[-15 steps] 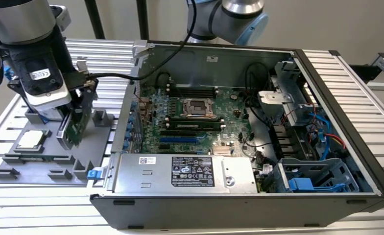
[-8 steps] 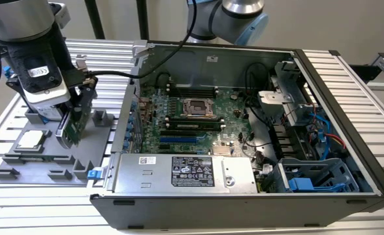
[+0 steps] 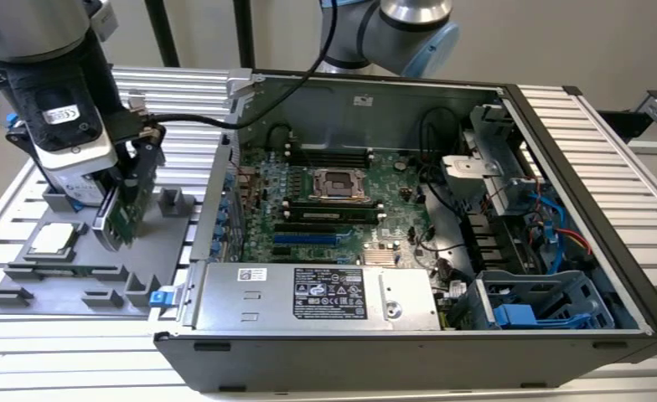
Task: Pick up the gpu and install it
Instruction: 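Pick up the gpu and move the gpu toward the slot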
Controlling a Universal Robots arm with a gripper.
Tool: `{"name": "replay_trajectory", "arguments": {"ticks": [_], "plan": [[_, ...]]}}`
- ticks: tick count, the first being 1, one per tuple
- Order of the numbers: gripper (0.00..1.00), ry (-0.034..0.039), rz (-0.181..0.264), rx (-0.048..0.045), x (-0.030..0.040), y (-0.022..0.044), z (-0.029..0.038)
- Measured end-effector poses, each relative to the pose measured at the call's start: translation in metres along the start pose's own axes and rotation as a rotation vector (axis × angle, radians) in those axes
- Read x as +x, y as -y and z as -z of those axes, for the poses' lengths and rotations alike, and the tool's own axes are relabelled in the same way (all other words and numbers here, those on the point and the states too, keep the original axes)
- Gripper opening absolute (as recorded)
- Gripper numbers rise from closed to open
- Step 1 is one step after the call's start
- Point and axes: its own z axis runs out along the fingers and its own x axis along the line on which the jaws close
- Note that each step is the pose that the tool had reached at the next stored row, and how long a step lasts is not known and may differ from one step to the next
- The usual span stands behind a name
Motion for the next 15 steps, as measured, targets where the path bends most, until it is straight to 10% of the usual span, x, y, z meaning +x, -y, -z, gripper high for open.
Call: {"name": "replay_trajectory", "arguments": {"ticks": [15], "plan": [[0.00, 0.0000, 0.000, 0.0000, 0.0001, -0.0007, 0.0161]]}}
